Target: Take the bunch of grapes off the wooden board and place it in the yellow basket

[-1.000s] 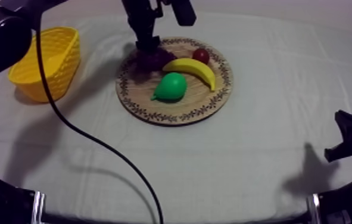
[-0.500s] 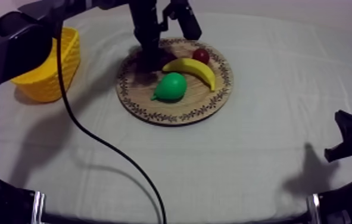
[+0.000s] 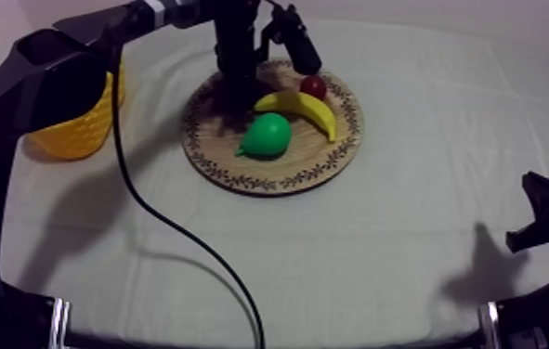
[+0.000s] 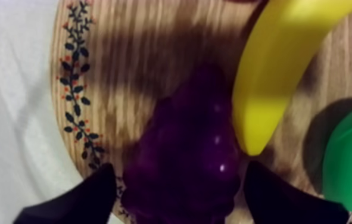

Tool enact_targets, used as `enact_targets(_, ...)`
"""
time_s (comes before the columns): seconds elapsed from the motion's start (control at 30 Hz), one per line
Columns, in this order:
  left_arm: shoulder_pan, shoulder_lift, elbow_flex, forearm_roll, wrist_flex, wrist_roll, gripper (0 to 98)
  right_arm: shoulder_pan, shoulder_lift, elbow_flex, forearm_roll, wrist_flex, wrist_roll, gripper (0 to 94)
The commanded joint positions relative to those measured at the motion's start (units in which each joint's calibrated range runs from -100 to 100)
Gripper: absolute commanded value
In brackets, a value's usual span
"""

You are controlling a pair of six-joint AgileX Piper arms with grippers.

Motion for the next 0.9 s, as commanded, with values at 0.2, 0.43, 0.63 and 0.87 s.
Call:
enact_targets(0.2, 0.2, 1.2, -1.5, -0.45, 0.1, 0.8, 54.4, 0.0, 0.0, 0.0, 0.0, 0.0, 0.0, 0.3)
enact_targets(0.43, 0.2, 0.6, -1.3, -0.47, 0.1, 1.1, 52.4, 0.0, 0.0, 0.0, 0.0, 0.0, 0.0, 0.3)
enact_targets(0.63, 0.2, -2.8, 0.6, -0.28, -0.3, 1.8, 52.0, 0.0, 0.0, 0.0, 0.0, 0.0, 0.0, 0.3)
enact_targets(0.87, 0.4, -10.8, 6.2, -0.05, -0.8, 3.7, 52.1, 0.0, 0.0, 0.0, 0.0, 0.0, 0.0, 0.3)
